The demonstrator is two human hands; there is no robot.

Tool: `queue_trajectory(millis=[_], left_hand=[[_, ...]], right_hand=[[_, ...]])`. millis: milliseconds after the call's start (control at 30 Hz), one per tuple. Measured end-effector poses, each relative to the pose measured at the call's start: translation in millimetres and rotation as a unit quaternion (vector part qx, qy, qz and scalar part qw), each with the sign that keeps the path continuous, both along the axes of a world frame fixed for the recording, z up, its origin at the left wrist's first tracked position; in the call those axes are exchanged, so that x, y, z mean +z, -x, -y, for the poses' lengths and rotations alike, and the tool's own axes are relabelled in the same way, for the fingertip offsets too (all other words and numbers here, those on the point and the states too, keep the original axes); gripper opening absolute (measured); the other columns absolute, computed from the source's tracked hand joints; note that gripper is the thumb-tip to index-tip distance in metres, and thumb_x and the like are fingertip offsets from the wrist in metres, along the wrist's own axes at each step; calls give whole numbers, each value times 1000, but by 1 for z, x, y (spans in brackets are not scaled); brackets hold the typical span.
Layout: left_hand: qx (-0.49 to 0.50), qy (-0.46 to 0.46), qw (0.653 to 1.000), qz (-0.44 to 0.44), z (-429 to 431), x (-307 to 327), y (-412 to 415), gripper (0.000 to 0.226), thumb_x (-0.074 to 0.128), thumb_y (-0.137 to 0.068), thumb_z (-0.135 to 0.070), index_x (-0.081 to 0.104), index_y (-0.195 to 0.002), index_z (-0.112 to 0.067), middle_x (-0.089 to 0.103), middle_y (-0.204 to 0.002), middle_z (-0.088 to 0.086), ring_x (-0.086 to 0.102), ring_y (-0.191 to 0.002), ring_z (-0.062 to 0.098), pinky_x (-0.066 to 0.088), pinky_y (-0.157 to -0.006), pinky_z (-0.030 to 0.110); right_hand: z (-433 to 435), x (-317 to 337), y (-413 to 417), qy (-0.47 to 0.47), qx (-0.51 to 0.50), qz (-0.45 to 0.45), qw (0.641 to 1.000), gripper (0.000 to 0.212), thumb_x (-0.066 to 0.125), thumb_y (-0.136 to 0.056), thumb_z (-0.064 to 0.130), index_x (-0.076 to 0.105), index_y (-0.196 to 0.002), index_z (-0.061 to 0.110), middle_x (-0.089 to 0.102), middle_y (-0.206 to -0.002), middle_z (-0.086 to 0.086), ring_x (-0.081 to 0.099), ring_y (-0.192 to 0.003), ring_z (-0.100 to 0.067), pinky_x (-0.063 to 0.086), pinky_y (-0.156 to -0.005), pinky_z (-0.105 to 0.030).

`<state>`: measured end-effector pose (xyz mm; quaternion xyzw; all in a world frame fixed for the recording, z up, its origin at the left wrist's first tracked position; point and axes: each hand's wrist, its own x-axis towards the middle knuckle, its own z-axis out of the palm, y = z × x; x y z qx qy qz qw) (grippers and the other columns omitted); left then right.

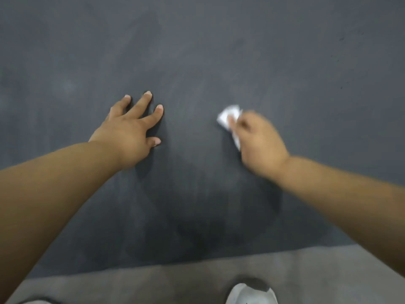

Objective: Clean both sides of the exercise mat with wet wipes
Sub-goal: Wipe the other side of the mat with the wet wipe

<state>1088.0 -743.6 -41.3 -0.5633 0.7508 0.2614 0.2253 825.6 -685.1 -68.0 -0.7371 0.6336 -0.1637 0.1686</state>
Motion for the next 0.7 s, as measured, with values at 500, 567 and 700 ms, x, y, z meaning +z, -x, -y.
queue_trajectory(millis=[500, 567, 700], left_hand=[[1, 44, 997, -63, -38, 5, 46, 63, 44, -97, -40, 13, -151, -27, -8, -158, -2, -10, -145, 23, 6, -119, 40], [17, 41, 997, -58, -40, 5, 51, 63, 43, -96, -41, 14, -150, -28, -8, -158, -2, -11, -145, 23, 7, -118, 41], [10, 44, 998, -49, -38, 6, 50, 61, 43, -96, -41, 17, -150, -27, -4, -158, -1, -7, -145, 24, 15, -117, 44]], right_hand=[[21, -8, 70, 78, 100, -137, 982, 31, 38, -97, 38, 60, -91, 16, 55, -86, -13, 52, -78, -29, 29, -63, -29], [55, -5, 90, -7, -122, -153, 981, 12, 43, -95, 21, 55, -98, 21, 52, -107, -18, 51, -96, -28, 28, -72, -26], [39, -2, 70, -13, -209, -99, 973, 10, 41, -96, 23, 49, -92, 17, 52, -102, -12, 50, -92, -22, 36, -79, -26]])
